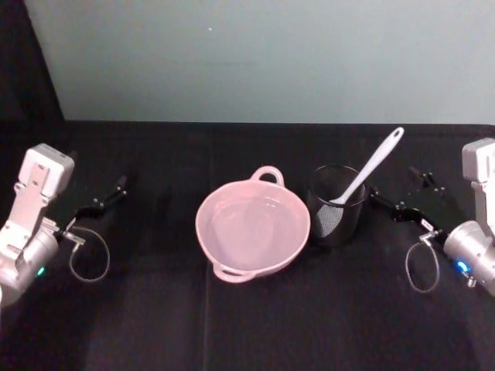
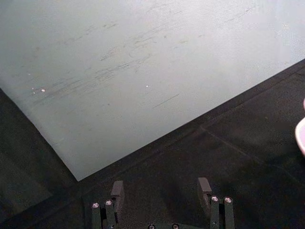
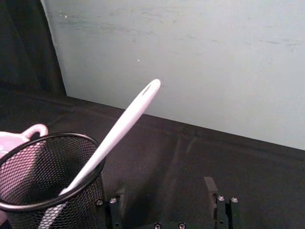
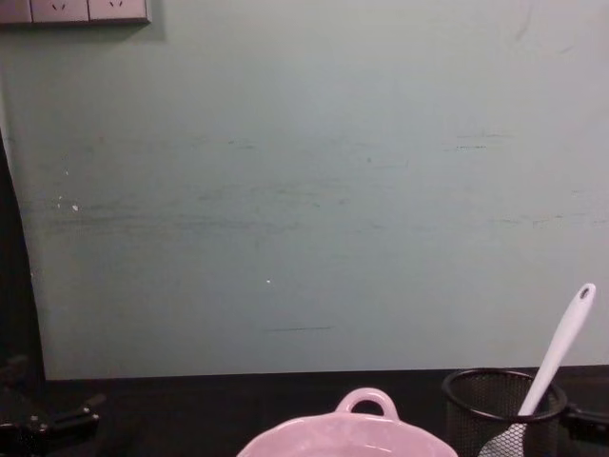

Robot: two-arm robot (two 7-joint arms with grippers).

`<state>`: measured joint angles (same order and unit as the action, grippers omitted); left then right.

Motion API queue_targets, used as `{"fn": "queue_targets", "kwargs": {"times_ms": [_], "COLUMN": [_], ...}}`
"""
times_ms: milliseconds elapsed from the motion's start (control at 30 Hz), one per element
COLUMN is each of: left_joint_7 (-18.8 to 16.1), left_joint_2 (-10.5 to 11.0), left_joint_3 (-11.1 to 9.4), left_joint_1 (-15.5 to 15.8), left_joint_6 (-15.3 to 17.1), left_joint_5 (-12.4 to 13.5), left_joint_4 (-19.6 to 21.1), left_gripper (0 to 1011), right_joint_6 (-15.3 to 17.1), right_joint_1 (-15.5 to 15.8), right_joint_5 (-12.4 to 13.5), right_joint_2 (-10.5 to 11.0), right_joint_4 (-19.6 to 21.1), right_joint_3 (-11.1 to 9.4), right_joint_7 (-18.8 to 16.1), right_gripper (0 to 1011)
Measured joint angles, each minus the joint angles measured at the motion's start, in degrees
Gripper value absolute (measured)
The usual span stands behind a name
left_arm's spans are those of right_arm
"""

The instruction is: Use the one hand to pick up the spoon and stir the clear water in the bowl.

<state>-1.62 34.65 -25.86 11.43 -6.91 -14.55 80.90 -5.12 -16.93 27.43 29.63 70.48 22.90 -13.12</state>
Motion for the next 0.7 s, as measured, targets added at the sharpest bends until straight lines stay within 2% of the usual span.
{"fn": "queue_targets", "kwargs": {"times_ms": [100, 333, 467, 700], "left_joint_7": [0.00, 0.00, 0.00, 0.00], "left_joint_2": [0.00, 0.00, 0.00, 0.00], "left_joint_3": [0.00, 0.00, 0.00, 0.00], "left_joint_1": [0.00, 0.00, 0.00, 0.00], "left_joint_6": [0.00, 0.00, 0.00, 0.00], "left_joint_5": [0.00, 0.00, 0.00, 0.00], "left_joint_4": [0.00, 0.00, 0.00, 0.00], "left_gripper": [1011, 1011, 1011, 1011], "right_joint_6": [-1.95, -2.42, -2.02, -1.72], "right_joint_1": [0.34, 1.83, 2.31, 2.39], "right_joint_5": [-1.41, -4.00, -4.35, -4.40], "right_joint_2": [-0.60, -0.54, -0.73, -0.81], "right_joint_4": [-0.56, 1.61, 2.25, 2.35], "right_joint_3": [-0.34, -1.99, -2.91, -3.06], "right_joint_7": [0.65, 4.42, 4.95, 5.10], "right_gripper": [1002, 1002, 1003, 1003]}}
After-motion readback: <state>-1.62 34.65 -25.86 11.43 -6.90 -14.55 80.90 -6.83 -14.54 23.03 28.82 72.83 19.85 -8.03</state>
